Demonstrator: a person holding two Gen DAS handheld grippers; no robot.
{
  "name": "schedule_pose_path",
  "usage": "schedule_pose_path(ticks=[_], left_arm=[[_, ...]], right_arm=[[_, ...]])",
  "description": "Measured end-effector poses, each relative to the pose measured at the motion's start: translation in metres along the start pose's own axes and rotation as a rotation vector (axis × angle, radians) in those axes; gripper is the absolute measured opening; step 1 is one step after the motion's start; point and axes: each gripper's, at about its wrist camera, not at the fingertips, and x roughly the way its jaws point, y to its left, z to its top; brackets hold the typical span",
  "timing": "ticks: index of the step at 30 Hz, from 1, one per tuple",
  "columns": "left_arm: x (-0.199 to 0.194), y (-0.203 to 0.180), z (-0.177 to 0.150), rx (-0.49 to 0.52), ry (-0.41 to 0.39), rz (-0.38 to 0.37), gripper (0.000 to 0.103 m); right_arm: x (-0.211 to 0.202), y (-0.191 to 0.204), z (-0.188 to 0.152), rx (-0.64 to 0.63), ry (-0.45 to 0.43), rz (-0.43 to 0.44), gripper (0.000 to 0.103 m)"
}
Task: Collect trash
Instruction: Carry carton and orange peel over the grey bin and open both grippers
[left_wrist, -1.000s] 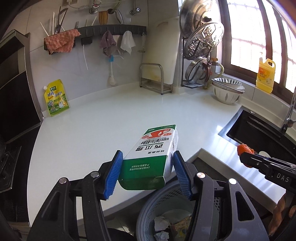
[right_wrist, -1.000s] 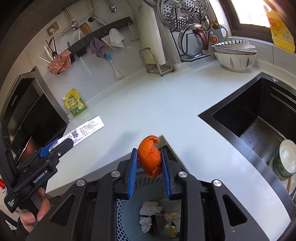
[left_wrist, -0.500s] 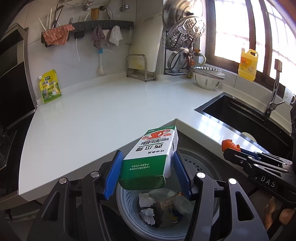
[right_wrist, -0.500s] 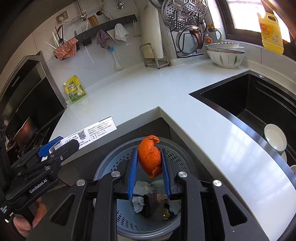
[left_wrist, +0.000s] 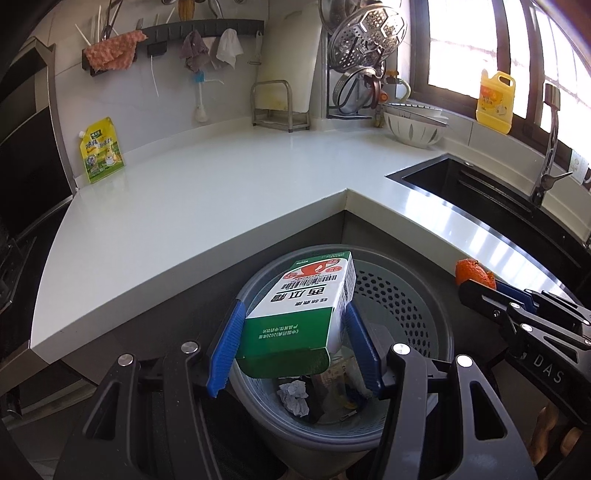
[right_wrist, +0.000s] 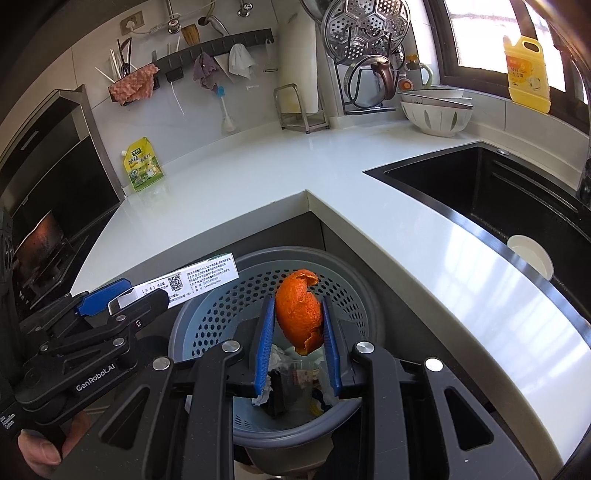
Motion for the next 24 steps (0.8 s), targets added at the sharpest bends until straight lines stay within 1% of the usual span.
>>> schedule_pose_path(ticks=[12,21,22,24], left_arm=[[0.020,-0.004,-0.011,-0.012,0.060,0.011,0.055],[0.035,0.001,-0.010,-0.033,0.088,0.016,0.056],[0.036,0.002,-0.010,-0.035,0.090,0.016,0.057],[0.036,0.002,-0.010,-0.038,0.092,0.017,0.058]], right_arm=[[0.021,0.002,-0.011,-0.039,0.033,-0.017,0.024],[0.040,0.004,-0.010,-0.059,0.061,-0.001,0.025],[0.040,0.003,-0.010,-0.059,0.058,-0.001,0.025],[0.039,0.002,-0.009,-0.051,0.051,0.002,0.029]])
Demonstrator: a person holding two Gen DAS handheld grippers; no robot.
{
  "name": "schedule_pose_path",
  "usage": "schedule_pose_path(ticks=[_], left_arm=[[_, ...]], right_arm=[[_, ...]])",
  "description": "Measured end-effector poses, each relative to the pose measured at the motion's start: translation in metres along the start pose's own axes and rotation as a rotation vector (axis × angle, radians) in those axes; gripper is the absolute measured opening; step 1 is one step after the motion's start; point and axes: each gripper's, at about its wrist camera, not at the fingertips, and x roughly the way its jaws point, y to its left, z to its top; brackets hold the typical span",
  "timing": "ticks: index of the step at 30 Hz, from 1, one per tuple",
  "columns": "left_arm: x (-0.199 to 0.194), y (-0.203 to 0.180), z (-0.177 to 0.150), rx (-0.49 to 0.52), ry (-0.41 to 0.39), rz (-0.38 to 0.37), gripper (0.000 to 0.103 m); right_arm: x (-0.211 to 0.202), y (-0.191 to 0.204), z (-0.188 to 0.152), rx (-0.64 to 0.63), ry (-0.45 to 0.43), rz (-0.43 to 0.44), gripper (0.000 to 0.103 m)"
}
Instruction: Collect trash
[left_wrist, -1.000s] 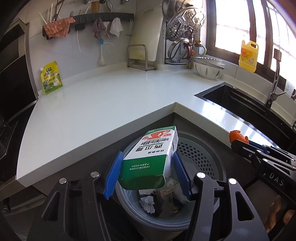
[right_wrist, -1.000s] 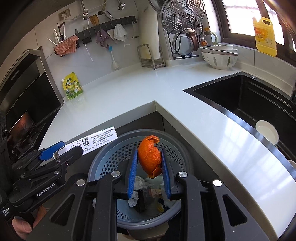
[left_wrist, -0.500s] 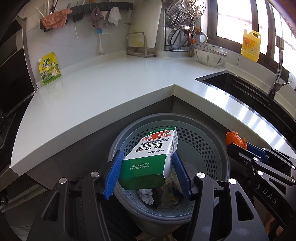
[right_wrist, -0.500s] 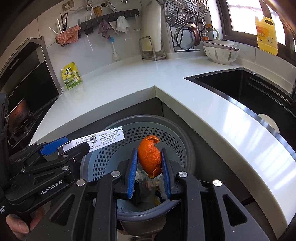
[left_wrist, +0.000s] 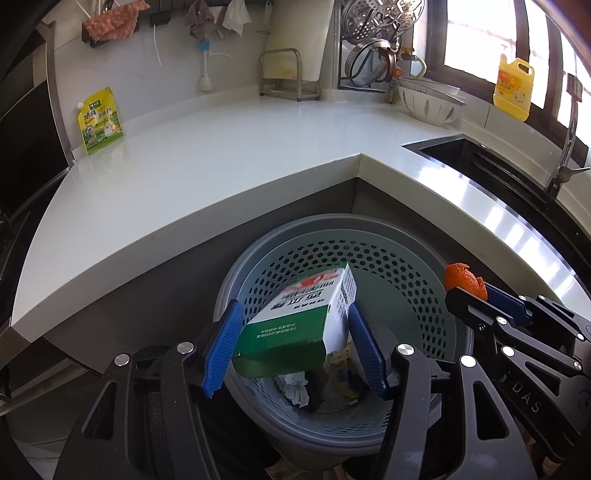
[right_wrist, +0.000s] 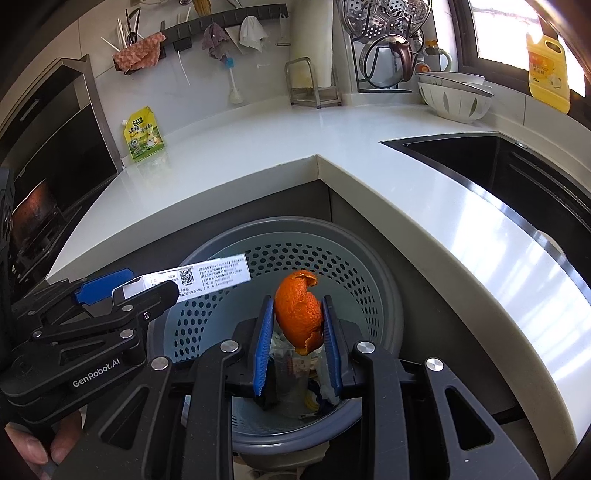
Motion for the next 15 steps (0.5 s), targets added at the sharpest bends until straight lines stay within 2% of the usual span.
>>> schedule_pose_path(ticks=[2,3,7,15], left_arm=[[0.000,0.000,0.000,-0.003,0.002,0.001,0.060],[0.001,0.000,-0.001,-0.004,0.004,0.003,0.061],[0.000,0.002,-0.002,-0.013,0.001,0.013,0.075],[-0.002,0.007,-0.003,-0.032,0.003,0.020,0.079]], right_arm=[[-0.002,-0.003,0.000,0.013,-0.005,0.008,0.038],[-0.002,-0.004,0.000,0.017,-0.007,0.010,0.039],[-0.007,-0.006,0.000,0.032,-0.021,0.003,0.047],[-0.012,-0.007,-0.003,0.056,-0.024,0.001,0.052]])
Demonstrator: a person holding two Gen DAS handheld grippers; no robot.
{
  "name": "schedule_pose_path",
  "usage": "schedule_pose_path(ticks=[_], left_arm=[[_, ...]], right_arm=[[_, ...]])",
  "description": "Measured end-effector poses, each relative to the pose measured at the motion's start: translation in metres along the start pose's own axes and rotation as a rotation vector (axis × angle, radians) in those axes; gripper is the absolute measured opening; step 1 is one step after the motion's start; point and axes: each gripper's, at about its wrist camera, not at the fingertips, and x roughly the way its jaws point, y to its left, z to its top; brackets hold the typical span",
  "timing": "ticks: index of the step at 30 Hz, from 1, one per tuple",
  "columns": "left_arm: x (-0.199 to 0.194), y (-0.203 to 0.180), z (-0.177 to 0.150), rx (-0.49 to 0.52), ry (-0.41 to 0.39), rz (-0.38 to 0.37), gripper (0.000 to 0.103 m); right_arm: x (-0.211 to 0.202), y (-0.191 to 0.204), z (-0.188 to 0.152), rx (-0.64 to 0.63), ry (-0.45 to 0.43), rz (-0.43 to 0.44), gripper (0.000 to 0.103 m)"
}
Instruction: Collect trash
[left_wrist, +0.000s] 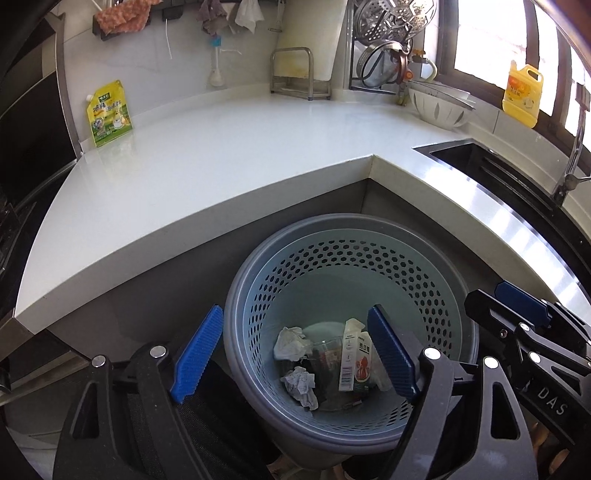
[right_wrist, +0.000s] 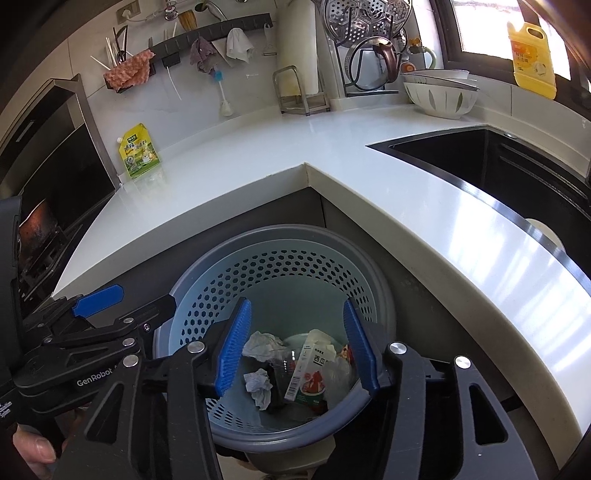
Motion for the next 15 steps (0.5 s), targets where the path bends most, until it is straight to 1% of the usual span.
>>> schedule_pose_path(ticks=[4,6,7,10,12,14,15], left_arm=[[-0.005,0.001,0.001,-0.008,-0.015,0.010,0.082],[-0.008,0.002,0.002,-0.014,-0.020,0.013,0.083],[-0.009,0.003,0.002,-0.016,-0.023,0.017,0.085],[-0.013,0.005,0.003,-0.021,-0.034,0.028,0.087],[-0.015,0.006,0.003,-0.024,-0.039,0.030,0.088],[-0.017,0.006,0.003,-0.026,-0.043,0.033,0.090],[-0.019,0.006,0.003,-0.026,-0.046,0.035,0.090]], right_arm=[[-0.003,0.001,-0.001,0.009,-0.001,-0.004,0.054],[-0.004,0.000,-0.001,0.015,-0.004,-0.008,0.057],[-0.006,0.000,-0.001,0.017,-0.008,-0.009,0.060],[-0.009,0.000,-0.001,0.019,-0.015,-0.014,0.061],[-0.010,0.000,-0.001,0.025,-0.016,-0.017,0.064],[-0.012,-0.001,-0.002,0.037,-0.021,-0.014,0.069],[-0.013,-0.001,-0.002,0.041,-0.022,-0.015,0.070]])
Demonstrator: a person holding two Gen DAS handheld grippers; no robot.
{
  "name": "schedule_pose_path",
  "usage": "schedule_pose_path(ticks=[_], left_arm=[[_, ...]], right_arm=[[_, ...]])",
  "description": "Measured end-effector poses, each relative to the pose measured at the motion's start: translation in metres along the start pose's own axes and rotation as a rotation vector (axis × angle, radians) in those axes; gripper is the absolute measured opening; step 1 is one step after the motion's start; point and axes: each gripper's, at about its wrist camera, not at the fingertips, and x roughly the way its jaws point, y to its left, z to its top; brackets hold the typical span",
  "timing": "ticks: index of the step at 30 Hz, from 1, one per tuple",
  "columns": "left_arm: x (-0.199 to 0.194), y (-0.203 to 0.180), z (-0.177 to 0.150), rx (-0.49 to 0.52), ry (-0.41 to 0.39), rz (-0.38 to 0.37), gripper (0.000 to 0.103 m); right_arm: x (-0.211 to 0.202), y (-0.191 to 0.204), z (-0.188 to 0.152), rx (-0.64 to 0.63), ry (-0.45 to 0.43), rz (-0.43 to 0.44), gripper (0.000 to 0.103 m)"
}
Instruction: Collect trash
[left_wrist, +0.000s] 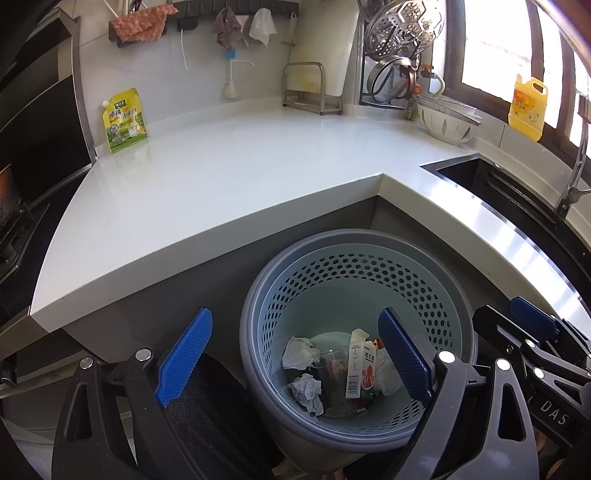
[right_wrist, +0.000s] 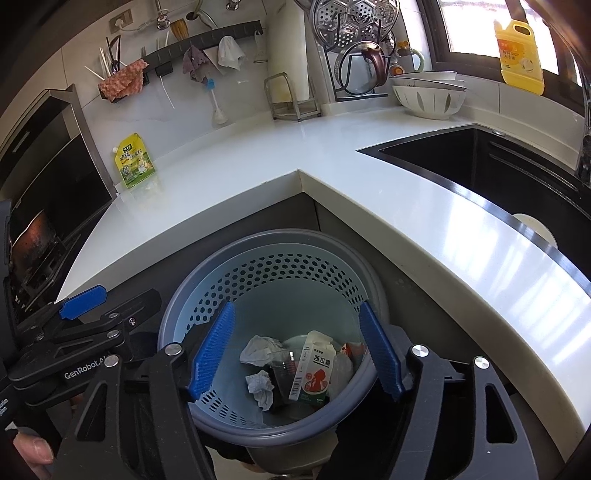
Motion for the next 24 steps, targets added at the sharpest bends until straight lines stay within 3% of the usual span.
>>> schedule_pose_path(ticks=[14,24], left_arm=[[-0.0109,0.0022,0.0032,-0.005,-0.026,0.025,0.096],[-0.0090,0.0031,0.0041,-0.004,-0.017,0.039,0.097]], right_arm=[[-0.0080,-0.0020,0.0012,0.023,-0.016,-0.053,0.081],[-0.0050,-0.0034,0.0025,0.028,0.002,-0.070,0.081]])
